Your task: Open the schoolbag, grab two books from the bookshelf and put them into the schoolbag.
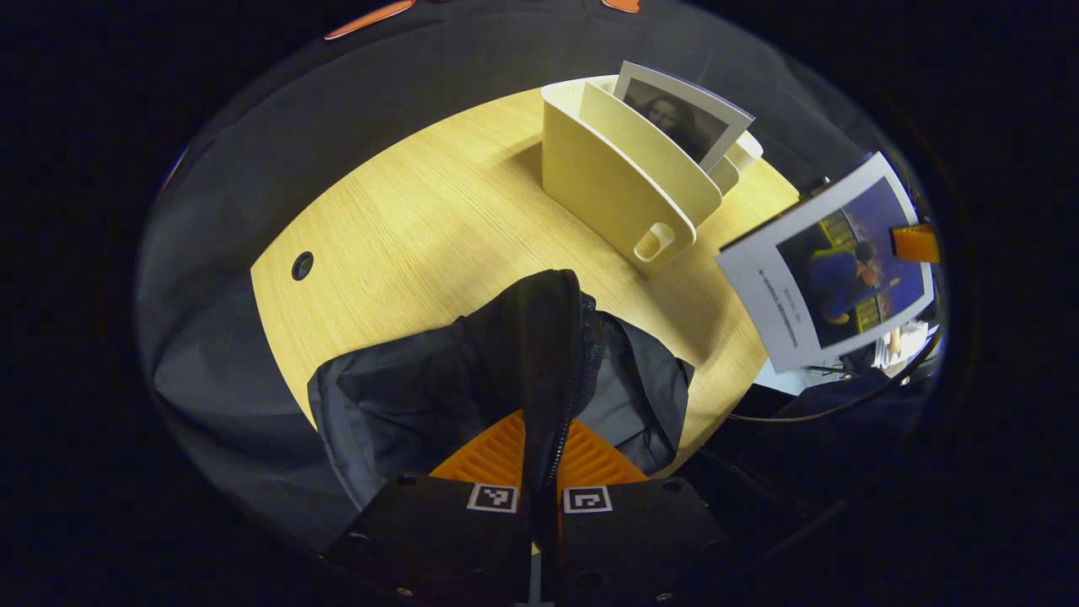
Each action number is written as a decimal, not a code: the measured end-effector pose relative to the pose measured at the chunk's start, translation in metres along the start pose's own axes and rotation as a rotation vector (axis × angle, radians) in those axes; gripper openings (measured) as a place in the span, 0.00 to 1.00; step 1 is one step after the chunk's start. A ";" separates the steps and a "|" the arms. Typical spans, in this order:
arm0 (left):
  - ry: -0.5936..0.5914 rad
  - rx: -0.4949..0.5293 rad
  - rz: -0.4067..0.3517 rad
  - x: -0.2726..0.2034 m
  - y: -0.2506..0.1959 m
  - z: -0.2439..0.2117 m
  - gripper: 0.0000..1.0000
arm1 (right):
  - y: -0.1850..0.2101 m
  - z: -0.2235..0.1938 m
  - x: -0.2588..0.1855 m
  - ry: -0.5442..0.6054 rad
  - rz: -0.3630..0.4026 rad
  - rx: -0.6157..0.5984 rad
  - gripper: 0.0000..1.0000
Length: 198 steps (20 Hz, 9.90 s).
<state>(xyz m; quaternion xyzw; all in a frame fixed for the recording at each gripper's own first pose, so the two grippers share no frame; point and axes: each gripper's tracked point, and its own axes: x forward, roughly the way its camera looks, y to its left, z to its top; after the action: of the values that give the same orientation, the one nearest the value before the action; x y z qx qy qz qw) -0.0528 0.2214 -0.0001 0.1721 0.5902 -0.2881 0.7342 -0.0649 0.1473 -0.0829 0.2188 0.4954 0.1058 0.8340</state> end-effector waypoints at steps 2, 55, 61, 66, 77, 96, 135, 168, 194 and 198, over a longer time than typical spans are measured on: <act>-0.007 -0.008 0.007 -0.002 0.001 -0.001 0.06 | 0.002 -0.004 0.006 -0.015 0.027 -0.003 0.35; -0.246 -0.137 -0.087 -0.030 -0.012 0.010 0.06 | 0.178 -0.037 0.298 0.010 0.414 0.272 0.51; -0.252 -0.175 -0.067 -0.026 -0.013 0.008 0.06 | 0.134 -0.044 0.250 0.057 0.269 0.036 0.96; -0.256 -0.189 -0.046 -0.026 -0.017 0.004 0.06 | 0.094 -0.028 0.207 0.031 0.163 -0.070 0.98; -0.246 -0.220 -0.021 -0.022 -0.018 0.005 0.06 | 0.022 0.031 0.137 0.001 0.009 -0.177 0.98; -0.248 -0.321 -0.020 -0.020 -0.013 0.002 0.06 | -0.036 0.155 0.089 0.110 -0.142 -0.341 0.96; -0.281 -0.319 -0.052 -0.016 -0.011 -0.003 0.06 | -0.068 0.158 0.125 0.225 -0.398 -0.204 0.34; -0.255 -0.285 -0.005 -0.019 -0.016 -0.003 0.06 | -0.040 -0.032 0.042 0.069 0.052 0.142 0.34; -0.293 -0.295 -0.006 -0.021 -0.018 0.000 0.06 | 0.119 -0.033 0.197 -0.049 0.472 0.297 0.33; -0.317 -0.273 -0.010 -0.025 -0.020 0.002 0.06 | 0.140 -0.025 0.225 -0.045 0.483 0.310 0.33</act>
<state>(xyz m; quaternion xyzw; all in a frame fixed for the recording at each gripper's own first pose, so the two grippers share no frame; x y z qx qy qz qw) -0.0673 0.2100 0.0264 0.0205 0.5019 -0.2324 0.8329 0.0283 0.3658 -0.2030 0.4575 0.4207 0.2195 0.7520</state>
